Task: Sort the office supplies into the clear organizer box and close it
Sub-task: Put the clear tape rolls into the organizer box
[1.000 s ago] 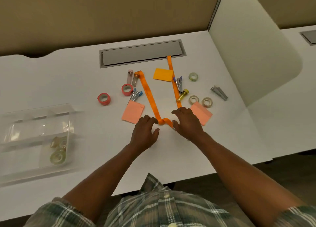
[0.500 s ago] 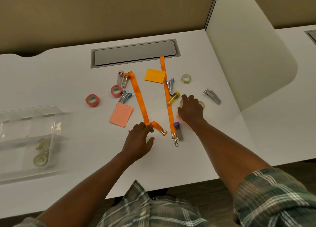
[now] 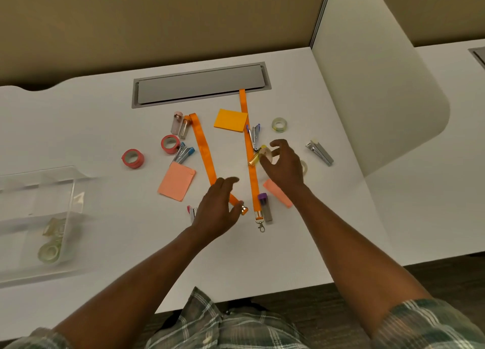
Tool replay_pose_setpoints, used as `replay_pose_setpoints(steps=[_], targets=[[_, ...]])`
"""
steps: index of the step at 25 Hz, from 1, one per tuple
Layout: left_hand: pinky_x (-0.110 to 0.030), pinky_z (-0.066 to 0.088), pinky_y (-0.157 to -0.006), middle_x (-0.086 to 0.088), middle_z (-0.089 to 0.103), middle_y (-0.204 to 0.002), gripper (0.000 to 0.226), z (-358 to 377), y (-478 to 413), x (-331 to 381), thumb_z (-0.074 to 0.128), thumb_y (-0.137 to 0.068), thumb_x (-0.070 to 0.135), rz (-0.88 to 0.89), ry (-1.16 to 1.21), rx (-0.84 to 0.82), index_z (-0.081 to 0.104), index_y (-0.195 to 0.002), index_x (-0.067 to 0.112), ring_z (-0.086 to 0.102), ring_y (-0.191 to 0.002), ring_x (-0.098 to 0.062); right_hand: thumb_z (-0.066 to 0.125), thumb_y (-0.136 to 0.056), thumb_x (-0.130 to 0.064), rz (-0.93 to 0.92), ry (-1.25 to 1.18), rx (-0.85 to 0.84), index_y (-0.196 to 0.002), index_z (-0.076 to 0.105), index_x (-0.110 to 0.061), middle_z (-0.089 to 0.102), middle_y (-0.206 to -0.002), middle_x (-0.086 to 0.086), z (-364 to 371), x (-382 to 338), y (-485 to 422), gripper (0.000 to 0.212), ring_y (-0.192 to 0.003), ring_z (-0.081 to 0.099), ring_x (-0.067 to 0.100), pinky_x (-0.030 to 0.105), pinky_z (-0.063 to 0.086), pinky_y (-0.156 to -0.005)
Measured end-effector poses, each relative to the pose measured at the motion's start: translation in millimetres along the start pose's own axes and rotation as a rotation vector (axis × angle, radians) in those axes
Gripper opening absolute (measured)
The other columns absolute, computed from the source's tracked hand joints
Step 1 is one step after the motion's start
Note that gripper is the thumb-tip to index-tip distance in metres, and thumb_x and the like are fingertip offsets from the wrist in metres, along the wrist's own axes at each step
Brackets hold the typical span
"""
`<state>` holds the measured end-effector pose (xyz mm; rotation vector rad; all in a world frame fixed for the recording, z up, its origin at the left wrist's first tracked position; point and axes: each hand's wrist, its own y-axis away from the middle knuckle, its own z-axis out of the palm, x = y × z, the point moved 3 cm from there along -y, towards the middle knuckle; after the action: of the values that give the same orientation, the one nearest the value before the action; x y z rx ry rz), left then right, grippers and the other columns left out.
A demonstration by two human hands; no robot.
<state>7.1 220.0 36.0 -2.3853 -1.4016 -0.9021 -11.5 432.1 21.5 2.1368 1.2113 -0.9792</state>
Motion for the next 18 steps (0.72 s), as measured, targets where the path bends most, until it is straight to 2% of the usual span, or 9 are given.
replay_pose_setpoints(steps=[3,4,6,9,12,14,16,18], targets=[[-0.033,0.057,-0.078,-0.005,0.044,-0.142,0.086,-4,-21,19,0.07,-0.087,0.035,-0.049,0.061,0.028,0.018,-0.155,0.025,0.059,-0.105,-0.018,0.07,-0.084,-0.051,0.038,-0.213,-0.149,-0.114,0.057,-0.022,0.07,-0.103,-0.006,3,-19,23,0.044,-0.094,0.067,0.009,0.028,0.055,-0.077],[-0.03,0.056,-0.076,-0.005,0.044,-0.141,0.089,-4,-26,24,0.071,-0.087,0.034,-0.028,0.087,0.046,0.015,-0.156,0.025,0.059,-0.103,-0.017,0.069,-0.084,-0.052,0.066,-0.259,-0.211,-0.113,0.059,-0.022,0.07,-0.103,-0.006,5,-23,31,0.042,-0.093,0.067,0.008,0.028,0.056,-0.078],[-0.025,0.051,-0.077,-0.005,0.05,-0.134,0.078,-3,-37,30,0.069,-0.089,0.025,0.039,0.139,0.072,0.026,-0.154,0.02,0.059,-0.104,-0.017,0.068,-0.087,-0.048,0.108,-0.327,-0.31,-0.112,0.06,-0.022,0.071,-0.103,-0.005,6,-29,42,0.037,-0.091,0.068,0.011,0.031,0.058,-0.078],[-0.023,0.047,-0.08,-0.006,0.057,-0.128,0.054,-1,-43,30,0.067,-0.09,0.019,0.09,0.149,0.079,0.047,-0.14,0.015,0.059,-0.107,-0.021,0.065,-0.09,-0.046,0.098,-0.318,-0.349,-0.113,0.061,-0.022,0.072,-0.103,-0.004,1,-26,46,0.034,-0.087,0.07,0.013,0.037,0.061,-0.079],[-0.027,0.05,-0.075,-0.003,0.059,-0.117,0.053,-1,-39,23,0.07,-0.089,0.03,0.05,0.122,0.06,0.05,-0.136,0.018,0.056,-0.092,-0.015,0.065,-0.091,-0.046,-0.02,-0.093,-0.178,-0.115,0.061,-0.019,0.068,-0.105,-0.004,-15,-7,36,0.036,-0.091,0.068,0.015,0.031,0.057,-0.076],[-0.024,0.047,-0.071,-0.002,0.058,-0.115,0.053,-2,-35,16,0.069,-0.088,0.037,0.015,0.106,0.045,0.05,-0.135,0.02,0.056,-0.088,-0.014,0.066,-0.09,-0.04,-0.093,0.191,-0.026,-0.124,0.058,-0.017,0.062,-0.117,0.005,-26,17,23,0.041,-0.103,0.062,0.024,0.036,0.052,-0.08],[-0.025,0.048,-0.072,-0.001,0.058,-0.121,0.055,-3,-30,8,0.068,-0.088,0.043,-0.02,0.097,0.028,0.049,-0.135,0.021,0.056,-0.091,-0.014,0.064,-0.091,-0.036,-0.012,0.445,-0.047,-0.138,0.049,-0.018,0.052,-0.135,0.012,-31,41,11,0.052,-0.12,0.052,0.032,0.043,0.049,-0.09],[-0.027,0.049,-0.075,0.0,0.058,-0.125,0.056,-5,-25,1,0.066,-0.088,0.048,-0.046,0.099,0.021,0.049,-0.135,0.022,0.055,-0.095,-0.014,0.062,-0.092,-0.035,0.069,0.576,-0.13,-0.145,0.041,-0.019,0.045,-0.14,0.013,-29,59,3,0.059,-0.125,0.046,0.035,0.045,0.046,-0.095]])
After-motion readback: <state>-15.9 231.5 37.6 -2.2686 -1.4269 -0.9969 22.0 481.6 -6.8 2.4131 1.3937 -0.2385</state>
